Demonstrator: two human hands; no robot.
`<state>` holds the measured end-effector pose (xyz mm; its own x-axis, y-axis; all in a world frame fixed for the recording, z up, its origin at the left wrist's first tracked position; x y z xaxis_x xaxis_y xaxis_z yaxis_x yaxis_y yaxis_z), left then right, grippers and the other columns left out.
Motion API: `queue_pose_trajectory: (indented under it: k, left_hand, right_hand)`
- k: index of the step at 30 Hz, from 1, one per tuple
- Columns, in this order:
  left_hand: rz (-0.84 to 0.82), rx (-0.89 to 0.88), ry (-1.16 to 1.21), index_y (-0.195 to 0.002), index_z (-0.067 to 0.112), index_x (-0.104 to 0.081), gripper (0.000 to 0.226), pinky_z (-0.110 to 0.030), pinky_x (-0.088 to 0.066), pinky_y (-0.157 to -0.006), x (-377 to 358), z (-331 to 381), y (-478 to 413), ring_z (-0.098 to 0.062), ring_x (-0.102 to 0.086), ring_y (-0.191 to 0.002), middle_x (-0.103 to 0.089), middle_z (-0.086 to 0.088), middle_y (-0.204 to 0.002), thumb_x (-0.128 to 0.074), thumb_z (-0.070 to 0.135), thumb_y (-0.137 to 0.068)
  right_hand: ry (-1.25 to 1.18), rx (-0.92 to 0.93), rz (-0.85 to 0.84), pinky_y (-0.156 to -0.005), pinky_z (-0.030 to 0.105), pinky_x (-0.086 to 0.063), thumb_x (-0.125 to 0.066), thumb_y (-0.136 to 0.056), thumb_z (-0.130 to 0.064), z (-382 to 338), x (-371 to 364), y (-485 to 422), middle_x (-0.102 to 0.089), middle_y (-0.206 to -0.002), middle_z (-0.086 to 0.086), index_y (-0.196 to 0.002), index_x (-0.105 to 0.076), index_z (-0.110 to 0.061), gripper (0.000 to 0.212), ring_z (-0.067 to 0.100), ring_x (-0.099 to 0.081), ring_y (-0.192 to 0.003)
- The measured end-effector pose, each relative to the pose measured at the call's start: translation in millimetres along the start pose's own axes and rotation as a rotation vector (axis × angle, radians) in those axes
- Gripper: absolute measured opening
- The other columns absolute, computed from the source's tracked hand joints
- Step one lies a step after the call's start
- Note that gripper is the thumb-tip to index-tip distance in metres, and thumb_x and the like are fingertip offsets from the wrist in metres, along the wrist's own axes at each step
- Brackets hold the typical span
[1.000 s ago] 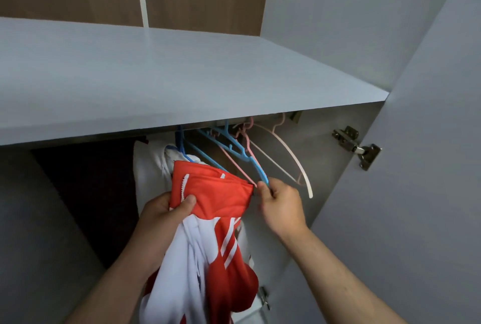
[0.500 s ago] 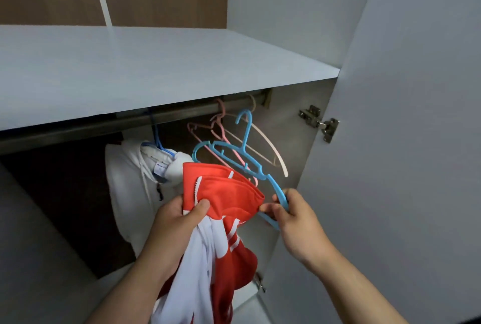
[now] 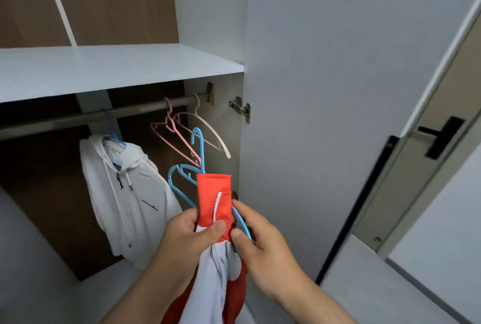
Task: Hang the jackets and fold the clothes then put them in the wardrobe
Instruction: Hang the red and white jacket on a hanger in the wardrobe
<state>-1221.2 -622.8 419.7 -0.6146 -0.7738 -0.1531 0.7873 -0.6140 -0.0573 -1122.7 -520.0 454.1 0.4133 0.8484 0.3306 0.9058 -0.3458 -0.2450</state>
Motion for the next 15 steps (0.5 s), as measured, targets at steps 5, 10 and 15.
queue_pose_trajectory:
  k: [5, 10, 15]
  left_hand:
    - [-0.16, 0.017, 0.125, -0.096, 0.008, -0.076, 0.058, -0.039, -0.058, -0.065, -66.3, 19.1, 52.8, -0.037, -0.071, -0.077, -0.072, -0.027, -0.092, -0.096, 0.039, -0.052]
    - [-0.312, -0.006, 0.172, -0.096, 0.014, -0.077, 0.068, -0.045, -0.055, -0.075, -139.5, 46.2, 86.5, -0.039, -0.071, -0.085, -0.072, -0.024, -0.098, -0.097, 0.049, -0.042]
    - [-0.523, 0.014, 0.289, -0.091, 0.007, -0.077, 0.068, -0.037, -0.059, -0.063, -214.2, 57.6, 114.4, -0.034, -0.072, -0.073, -0.073, -0.025, -0.09, -0.1, 0.042, -0.037]
  right_hand:
    - [-0.013, 0.042, 0.091, -0.071, 0.018, -0.05, -0.064, -0.086, -0.008, -25.6, 49.8, 70.5, -0.063, -0.098, -0.008, -0.122, -0.062, -0.057, 0.061, 0.004, -0.061, -0.075]
    - [0.061, 0.062, 0.227, -0.078, 0.028, -0.053, -0.065, -0.08, -0.025, -55.5, 110.3, 131.4, -0.062, -0.093, -0.02, -0.117, -0.057, -0.067, 0.057, 0.005, -0.062, -0.081]
    - [0.046, 0.014, 0.369, -0.068, 0.028, -0.054, -0.068, -0.09, -0.003, -65.7, 162.3, 187.3, -0.067, -0.102, 0.003, -0.114, -0.066, -0.059, 0.061, 0.01, -0.062, -0.071]
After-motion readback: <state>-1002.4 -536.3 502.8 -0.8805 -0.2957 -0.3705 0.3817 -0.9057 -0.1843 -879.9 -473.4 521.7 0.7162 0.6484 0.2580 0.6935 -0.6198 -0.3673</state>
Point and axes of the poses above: each hand's wrist, its own y-axis away from the middle knuckle, its own x-axis out of the back of the hand, z = x × y, the point moved 6 cm from there along -y, towards the middle knuckle
